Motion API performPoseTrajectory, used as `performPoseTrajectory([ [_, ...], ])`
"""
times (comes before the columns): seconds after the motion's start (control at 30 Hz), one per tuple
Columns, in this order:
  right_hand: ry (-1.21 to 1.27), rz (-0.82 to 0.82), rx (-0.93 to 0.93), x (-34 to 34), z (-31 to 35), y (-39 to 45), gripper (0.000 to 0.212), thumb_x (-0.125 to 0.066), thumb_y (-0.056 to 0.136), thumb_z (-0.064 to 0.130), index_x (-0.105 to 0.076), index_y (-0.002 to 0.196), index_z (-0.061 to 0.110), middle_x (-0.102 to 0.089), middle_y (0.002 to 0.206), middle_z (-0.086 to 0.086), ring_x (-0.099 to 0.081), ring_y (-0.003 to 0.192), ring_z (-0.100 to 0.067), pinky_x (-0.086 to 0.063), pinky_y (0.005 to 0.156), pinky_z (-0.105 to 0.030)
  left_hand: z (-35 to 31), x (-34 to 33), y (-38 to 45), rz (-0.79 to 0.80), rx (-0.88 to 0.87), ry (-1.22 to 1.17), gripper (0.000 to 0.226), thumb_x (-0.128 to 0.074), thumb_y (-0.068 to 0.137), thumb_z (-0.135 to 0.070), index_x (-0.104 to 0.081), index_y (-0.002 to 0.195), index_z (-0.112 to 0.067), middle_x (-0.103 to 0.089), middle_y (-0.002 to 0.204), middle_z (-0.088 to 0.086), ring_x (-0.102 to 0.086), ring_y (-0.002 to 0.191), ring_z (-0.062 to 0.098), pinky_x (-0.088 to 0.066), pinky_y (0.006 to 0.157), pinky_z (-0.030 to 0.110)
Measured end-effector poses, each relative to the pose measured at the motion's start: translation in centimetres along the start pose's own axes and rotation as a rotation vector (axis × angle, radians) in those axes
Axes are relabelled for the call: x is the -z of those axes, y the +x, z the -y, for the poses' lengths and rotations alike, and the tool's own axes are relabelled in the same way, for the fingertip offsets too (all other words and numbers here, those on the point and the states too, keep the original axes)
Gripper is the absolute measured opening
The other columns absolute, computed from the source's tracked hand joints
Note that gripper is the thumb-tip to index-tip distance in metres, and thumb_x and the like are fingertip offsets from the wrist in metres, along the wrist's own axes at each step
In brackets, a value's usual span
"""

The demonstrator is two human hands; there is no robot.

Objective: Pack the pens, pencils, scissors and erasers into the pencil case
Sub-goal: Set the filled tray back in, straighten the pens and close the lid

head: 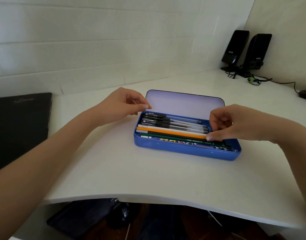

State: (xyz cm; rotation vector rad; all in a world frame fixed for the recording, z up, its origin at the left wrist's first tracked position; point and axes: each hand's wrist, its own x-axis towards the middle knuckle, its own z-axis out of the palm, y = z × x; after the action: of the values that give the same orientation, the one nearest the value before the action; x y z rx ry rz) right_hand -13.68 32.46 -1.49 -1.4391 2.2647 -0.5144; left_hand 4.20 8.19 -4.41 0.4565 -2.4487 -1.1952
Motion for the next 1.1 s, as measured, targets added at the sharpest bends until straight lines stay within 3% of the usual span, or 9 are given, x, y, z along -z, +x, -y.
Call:
performPoseTrajectory([
  [0.13, -0.028, 0.058, -0.019, 0.4, 0.0, -0.5, 0.043, -0.072, 0.048, 0.06, -0.052, 0.064, 0.025, -0.045, 0.052, 0.011, -0.036, 0.051, -0.006, -0.03, 0.054, -0.023, 0.1, 0.0, 0.0, -0.001, 0.007, 0.001, 0.01, -0.065, 0.085, -0.017, -0.073, 0.083, -0.023, -0.071, 0.081, 0.002, -0.056, 0.068, 0.007, -0.047, 0.062, 0.015],
  [0.3, -0.107, -0.002, -0.002, -0.4, 0.2, 0.0, 0.049, -0.077, 0.064, 0.048, -0.038, 0.059, 0.02, -0.035, 0.044, 0.011, -0.029, 0.047, -0.007, -0.025, 0.053, -0.023, 0.2, -0.2, 0.0, 0.027, 0.017, -0.012, 0.01, -0.063, 0.087, -0.014, -0.073, 0.086, -0.016, -0.071, 0.087, 0.013, -0.056, 0.075, 0.014, -0.046, 0.069, 0.024],
  [0.47, -0.122, 0.002, -0.001, -0.5, 0.5, -0.2, 0.051, -0.076, 0.063, 0.053, -0.037, 0.06, 0.019, -0.035, 0.048, 0.009, -0.028, 0.048, -0.008, -0.025, 0.053, -0.024, 0.3, -0.5, -0.1, 0.024, 0.039, -0.032, 0.013, -0.062, 0.088, -0.015, -0.073, 0.088, -0.01, -0.074, 0.09, 0.01, -0.059, 0.079, 0.015, -0.048, 0.077, 0.029],
  [0.7, -0.132, -0.011, -0.002, -0.7, 0.8, -0.2, 0.052, -0.077, 0.064, 0.048, -0.034, 0.06, 0.018, -0.034, 0.053, 0.008, -0.027, 0.05, -0.009, -0.025, 0.053, -0.024, 0.2, -0.8, -0.1, 0.023, 0.049, -0.033, 0.014, -0.06, 0.089, -0.017, -0.074, 0.086, -0.014, -0.073, 0.094, 0.013, -0.061, 0.077, 0.013, -0.05, 0.078, 0.029],
  [0.97, -0.128, -0.017, 0.008, -1.0, 1.2, -0.2, 0.057, -0.075, 0.061, 0.054, -0.033, 0.063, 0.016, -0.032, 0.057, 0.005, -0.028, 0.055, -0.013, -0.024, 0.054, -0.025, 0.4, -0.9, -0.1, 0.015, 0.081, -0.109, 0.013, -0.06, 0.089, -0.015, -0.073, 0.087, -0.012, -0.074, 0.09, 0.009, -0.064, 0.074, 0.009, -0.053, 0.067, 0.015],
  [1.03, -0.065, -0.083, 0.018, -0.8, 1.3, -0.1, 0.057, -0.071, 0.06, 0.06, -0.033, 0.061, 0.017, -0.031, 0.052, 0.009, -0.026, 0.051, -0.009, -0.024, 0.053, -0.024, 0.5, -1.0, 0.0, -0.009, 0.087, -0.126, 0.012, -0.061, 0.088, -0.016, -0.073, 0.084, -0.014, -0.072, 0.085, 0.006, -0.063, 0.069, 0.007, -0.052, 0.065, 0.014],
  [1.1, 0.08, -0.335, 0.003, -0.5, 0.4, 0.7, 0.049, -0.063, 0.068, 0.061, -0.041, 0.065, 0.017, -0.037, 0.055, 0.01, -0.033, 0.054, -0.009, -0.029, 0.054, -0.024, 0.7, -0.9, 0.2, -0.072, 0.094, -0.137, 0.012, -0.062, 0.088, -0.016, -0.071, 0.081, -0.017, -0.068, 0.079, 0.004, -0.059, 0.059, 0.006, -0.051, 0.059, 0.014],
])
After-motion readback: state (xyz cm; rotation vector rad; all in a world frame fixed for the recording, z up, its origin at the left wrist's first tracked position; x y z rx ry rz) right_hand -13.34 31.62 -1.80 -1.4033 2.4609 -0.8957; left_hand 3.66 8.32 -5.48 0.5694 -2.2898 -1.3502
